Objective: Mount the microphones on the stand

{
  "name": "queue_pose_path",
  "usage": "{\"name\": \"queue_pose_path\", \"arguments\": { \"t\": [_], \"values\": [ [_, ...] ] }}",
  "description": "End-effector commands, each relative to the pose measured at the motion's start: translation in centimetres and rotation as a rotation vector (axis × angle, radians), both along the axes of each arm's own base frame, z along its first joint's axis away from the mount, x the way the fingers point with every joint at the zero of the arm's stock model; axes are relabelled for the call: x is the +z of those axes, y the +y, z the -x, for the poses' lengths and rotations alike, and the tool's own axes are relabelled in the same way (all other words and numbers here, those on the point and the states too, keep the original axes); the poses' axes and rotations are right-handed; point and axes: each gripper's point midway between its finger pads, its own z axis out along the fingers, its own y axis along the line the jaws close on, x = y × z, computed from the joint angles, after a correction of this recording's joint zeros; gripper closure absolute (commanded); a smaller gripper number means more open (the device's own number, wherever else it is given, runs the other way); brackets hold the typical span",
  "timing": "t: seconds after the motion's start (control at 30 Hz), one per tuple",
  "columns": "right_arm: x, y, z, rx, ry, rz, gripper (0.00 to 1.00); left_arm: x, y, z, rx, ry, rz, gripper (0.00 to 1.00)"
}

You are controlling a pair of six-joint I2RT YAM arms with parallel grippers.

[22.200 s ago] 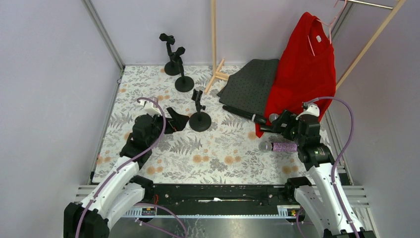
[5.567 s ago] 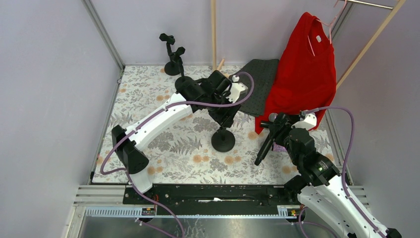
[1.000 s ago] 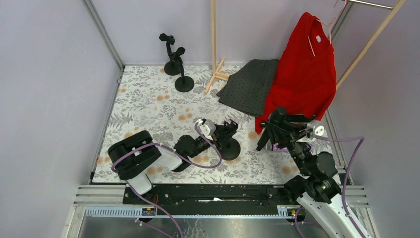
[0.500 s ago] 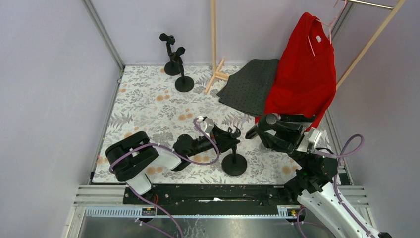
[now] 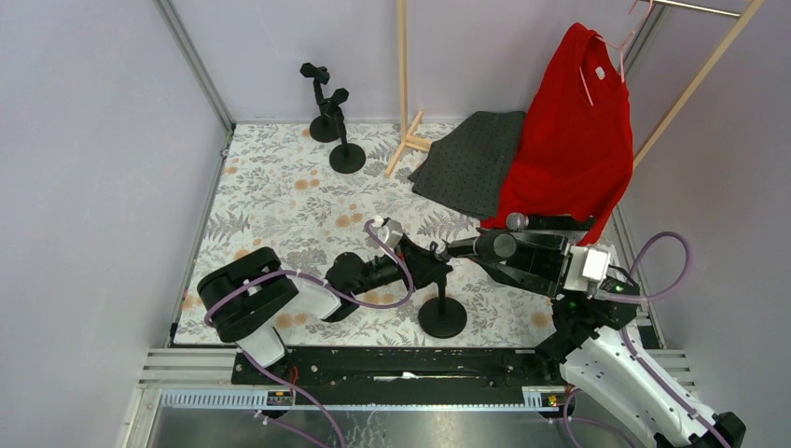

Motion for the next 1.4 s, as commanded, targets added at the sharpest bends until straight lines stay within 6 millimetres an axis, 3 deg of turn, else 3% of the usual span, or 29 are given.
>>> {"name": "queue_pose_path", "arguments": {
  "t": [0.0, 0.23, 0.67, 1.03, 1.37],
  "values": [
    [1.7, -0.2, 1.3, 0.034, -0.098, -0.029, 1.00, 5.8, 0.5, 0.9, -0.030, -0.078, 0.177, 1.00],
    [0.8, 0.7, 0.8, 0.061, -0.080, -0.002, 1.00, 5.9, 0.5, 1.2, -0.039, -0.081, 0.178, 1.00],
    [-3.4, 2.4, -1.4, 0.036, -0.034, 0.114, 1.00, 6.3, 0.5, 1.5, -0.061, -0.077, 0.189, 1.00],
    [-4.7, 2.8, -2.6, 0.022, -0.008, 0.099, 1.00, 7.0, 0.9, 1.8, -0.064, -0.085, 0.204, 1.00],
    [-8.7, 3.0, -3.7, -0.037, 0.019, 0.170, 1.00, 7.8, 1.0, 2.2, -0.086, -0.092, 0.222, 1.00]
  ]
}}
